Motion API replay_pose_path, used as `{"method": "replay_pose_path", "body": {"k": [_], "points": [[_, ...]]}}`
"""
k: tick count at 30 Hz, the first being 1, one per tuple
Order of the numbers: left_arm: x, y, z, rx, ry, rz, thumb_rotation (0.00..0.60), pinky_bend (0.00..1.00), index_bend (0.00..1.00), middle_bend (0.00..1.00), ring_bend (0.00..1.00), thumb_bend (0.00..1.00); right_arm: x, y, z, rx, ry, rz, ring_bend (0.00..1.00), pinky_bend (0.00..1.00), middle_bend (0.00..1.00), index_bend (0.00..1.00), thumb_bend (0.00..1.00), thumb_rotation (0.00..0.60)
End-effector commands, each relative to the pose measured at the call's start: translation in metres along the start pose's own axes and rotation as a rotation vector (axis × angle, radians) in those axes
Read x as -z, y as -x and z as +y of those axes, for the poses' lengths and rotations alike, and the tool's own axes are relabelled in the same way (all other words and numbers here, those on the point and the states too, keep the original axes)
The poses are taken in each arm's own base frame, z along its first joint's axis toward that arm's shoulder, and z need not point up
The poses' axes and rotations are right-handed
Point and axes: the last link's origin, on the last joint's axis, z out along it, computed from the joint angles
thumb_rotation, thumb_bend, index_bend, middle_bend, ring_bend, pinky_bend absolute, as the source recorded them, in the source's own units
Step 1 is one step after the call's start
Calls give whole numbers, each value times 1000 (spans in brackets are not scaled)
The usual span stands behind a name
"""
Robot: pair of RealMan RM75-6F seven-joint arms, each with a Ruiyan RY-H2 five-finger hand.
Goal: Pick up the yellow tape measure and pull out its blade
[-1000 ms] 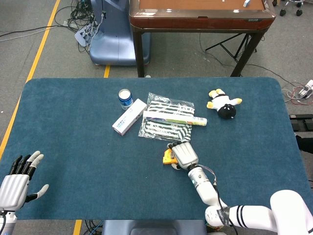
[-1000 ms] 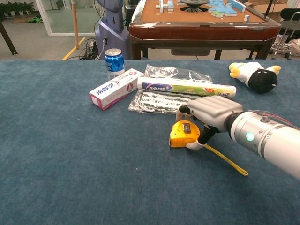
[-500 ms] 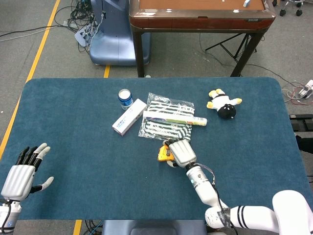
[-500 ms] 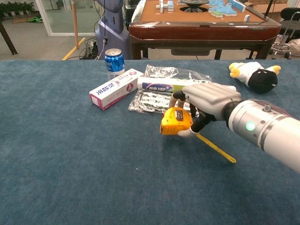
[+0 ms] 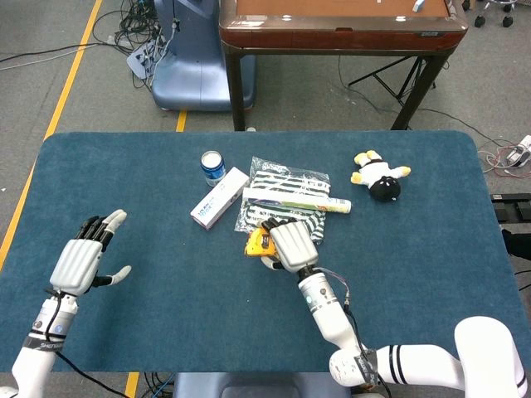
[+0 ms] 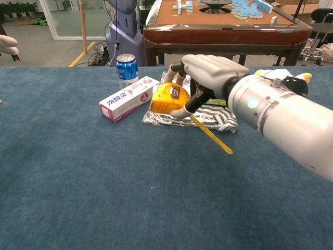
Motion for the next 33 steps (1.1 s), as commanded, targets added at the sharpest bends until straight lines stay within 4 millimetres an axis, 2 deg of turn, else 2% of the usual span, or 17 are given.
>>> {"method": "replay_pose_path", "body": {"k": [1, 4, 6, 8, 19, 33], "points": [[-19, 1, 17, 99, -8, 16, 600, 63, 0, 86, 88, 191, -4, -5, -14, -34, 4, 8, 454, 375, 537, 546, 547, 600], [-27, 3, 28, 211, -35, 6, 600, 61, 0, 81, 58, 191, -8, -8, -25, -66, 13, 17, 454, 375, 537, 546, 548, 600], [-30, 3, 35, 260, -49, -19, 600, 28, 0, 41, 22, 191, -10, -9, -33, -76, 13, 20, 453, 375, 537, 546, 548, 600], [-33, 3, 40, 278, -54, -28, 600, 0, 0, 2, 0, 191, -12, -9, -39, -84, 12, 20, 453, 375, 537, 546, 549, 600], [-46, 15, 63, 308, -105, -6, 600, 0, 0, 0, 0, 186, -22, -15, -73, -151, 18, 16, 459, 375, 537, 546, 565, 600], [-50, 33, 78, 365, -101, -24, 600, 0, 0, 0, 0, 186, -32, -17, -93, -124, 34, 17, 466, 375, 537, 546, 571, 600]]}}
